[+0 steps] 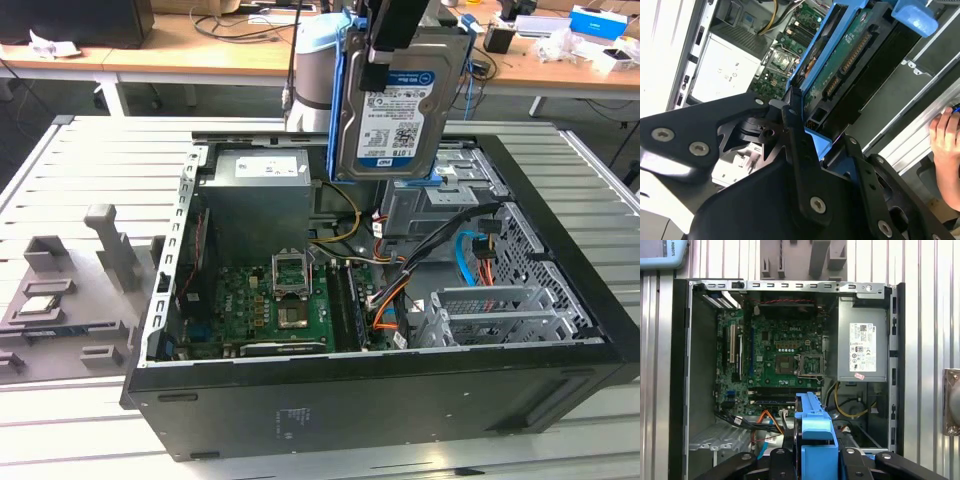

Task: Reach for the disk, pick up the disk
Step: 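Pick up the disk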

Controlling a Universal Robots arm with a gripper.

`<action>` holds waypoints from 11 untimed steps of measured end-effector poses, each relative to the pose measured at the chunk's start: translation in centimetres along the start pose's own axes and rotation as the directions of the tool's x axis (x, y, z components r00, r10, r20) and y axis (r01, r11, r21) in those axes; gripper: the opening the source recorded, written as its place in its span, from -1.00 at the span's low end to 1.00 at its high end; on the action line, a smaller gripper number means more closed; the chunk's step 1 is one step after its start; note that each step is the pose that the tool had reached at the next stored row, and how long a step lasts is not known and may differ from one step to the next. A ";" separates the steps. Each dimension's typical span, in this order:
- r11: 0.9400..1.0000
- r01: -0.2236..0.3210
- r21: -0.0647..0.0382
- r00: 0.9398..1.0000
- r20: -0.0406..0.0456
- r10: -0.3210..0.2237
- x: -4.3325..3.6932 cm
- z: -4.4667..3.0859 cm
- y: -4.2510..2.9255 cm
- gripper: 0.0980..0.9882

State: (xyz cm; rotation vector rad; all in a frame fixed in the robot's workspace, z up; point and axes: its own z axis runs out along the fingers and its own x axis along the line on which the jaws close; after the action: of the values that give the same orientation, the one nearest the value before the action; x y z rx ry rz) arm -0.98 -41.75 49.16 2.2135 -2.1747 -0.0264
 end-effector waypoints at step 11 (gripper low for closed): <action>1.000 0.000 0.000 1.000 0.000 0.000 1.52 0.02 0.03 -0.39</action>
State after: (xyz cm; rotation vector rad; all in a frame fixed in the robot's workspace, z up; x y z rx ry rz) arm -0.98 -43.28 49.16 2.2134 -2.1747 -0.0264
